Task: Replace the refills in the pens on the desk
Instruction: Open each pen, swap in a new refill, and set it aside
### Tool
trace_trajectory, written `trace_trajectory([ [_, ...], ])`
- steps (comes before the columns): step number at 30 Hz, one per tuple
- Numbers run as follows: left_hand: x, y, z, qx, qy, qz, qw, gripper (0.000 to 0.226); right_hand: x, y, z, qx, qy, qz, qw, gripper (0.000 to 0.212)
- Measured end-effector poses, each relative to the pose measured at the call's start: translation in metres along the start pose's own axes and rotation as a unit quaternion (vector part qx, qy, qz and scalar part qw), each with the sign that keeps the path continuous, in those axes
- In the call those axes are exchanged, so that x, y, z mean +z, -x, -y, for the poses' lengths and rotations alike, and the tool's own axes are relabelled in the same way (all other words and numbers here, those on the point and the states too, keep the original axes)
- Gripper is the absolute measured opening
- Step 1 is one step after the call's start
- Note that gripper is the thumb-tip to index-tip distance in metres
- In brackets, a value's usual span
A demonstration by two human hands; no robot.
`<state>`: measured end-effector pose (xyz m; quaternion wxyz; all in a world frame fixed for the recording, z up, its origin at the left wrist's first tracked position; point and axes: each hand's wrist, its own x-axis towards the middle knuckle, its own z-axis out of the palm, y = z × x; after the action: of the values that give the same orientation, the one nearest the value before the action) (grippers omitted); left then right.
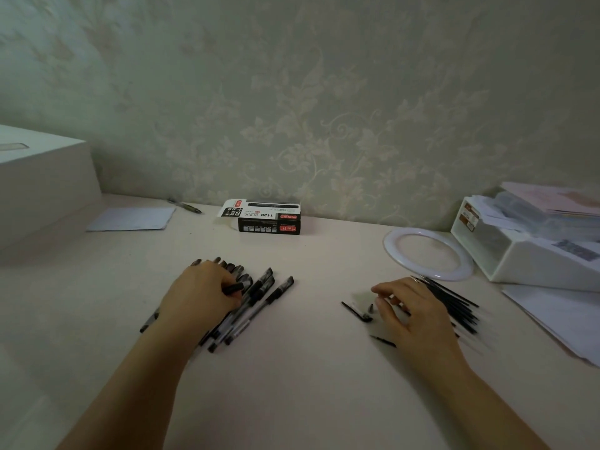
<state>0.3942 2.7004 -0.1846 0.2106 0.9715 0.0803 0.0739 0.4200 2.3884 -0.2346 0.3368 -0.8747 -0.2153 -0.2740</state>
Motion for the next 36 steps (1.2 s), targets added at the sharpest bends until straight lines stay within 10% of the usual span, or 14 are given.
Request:
trace_trajectory([
  [36, -0.001, 0.002, -0.003, 0.002, -0.061, 0.018, 0.998, 0.019, 0.001, 0.001, -0.001, 0.000, 0.010, 0.022, 1.000, 0.016],
])
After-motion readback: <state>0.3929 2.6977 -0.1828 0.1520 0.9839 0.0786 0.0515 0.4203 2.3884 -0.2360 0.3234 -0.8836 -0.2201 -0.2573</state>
